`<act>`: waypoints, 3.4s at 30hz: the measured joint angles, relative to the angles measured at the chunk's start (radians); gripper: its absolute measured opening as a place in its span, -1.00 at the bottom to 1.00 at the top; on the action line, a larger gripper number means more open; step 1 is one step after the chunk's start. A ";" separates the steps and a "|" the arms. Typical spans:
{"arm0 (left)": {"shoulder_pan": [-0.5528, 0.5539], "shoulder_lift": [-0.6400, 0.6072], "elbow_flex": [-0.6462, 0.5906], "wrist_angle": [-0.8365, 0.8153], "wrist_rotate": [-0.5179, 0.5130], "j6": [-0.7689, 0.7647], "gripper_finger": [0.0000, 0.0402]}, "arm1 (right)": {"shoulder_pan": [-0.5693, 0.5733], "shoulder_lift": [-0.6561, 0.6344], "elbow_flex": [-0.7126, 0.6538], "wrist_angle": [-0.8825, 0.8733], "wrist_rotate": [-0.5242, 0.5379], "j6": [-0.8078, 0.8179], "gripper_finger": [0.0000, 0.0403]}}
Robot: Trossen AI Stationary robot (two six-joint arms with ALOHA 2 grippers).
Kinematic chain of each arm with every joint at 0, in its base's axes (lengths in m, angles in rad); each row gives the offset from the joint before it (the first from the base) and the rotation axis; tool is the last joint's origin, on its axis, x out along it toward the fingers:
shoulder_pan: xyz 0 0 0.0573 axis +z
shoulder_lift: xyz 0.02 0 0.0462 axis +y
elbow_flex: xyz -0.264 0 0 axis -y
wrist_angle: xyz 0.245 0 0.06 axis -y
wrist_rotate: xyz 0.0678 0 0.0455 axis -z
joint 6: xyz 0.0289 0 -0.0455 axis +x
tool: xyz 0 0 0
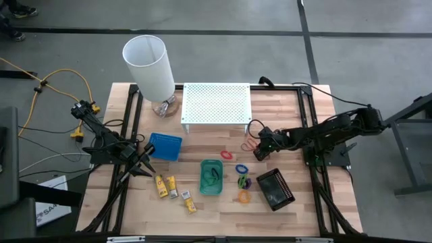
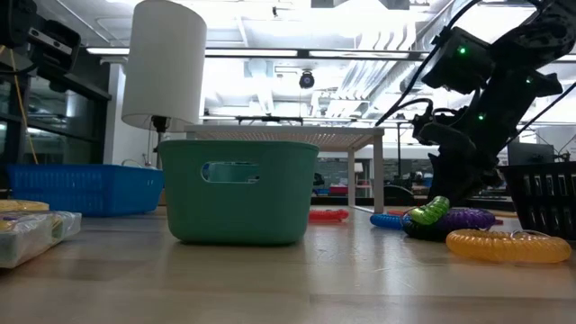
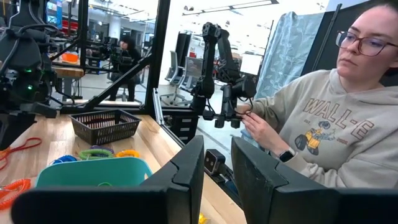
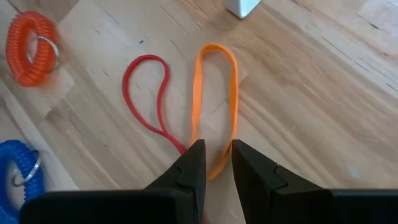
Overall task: Pick & Place Office Desk Supplies
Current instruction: Put the orange rubber band into the green bin
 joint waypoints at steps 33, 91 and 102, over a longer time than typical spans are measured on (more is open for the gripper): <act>0.000 0.000 0.000 0.000 0.000 0.000 -0.61 | 0.000 0.000 0.000 -0.007 -0.017 -0.012 -0.99; 0.000 0.000 0.000 0.000 0.000 0.000 -0.61 | 0.257 0.188 0.422 0.329 0.033 -0.377 -0.99; 0.000 0.000 0.000 0.000 0.000 0.000 -0.61 | 0.256 0.227 0.468 0.309 0.014 -0.402 -0.99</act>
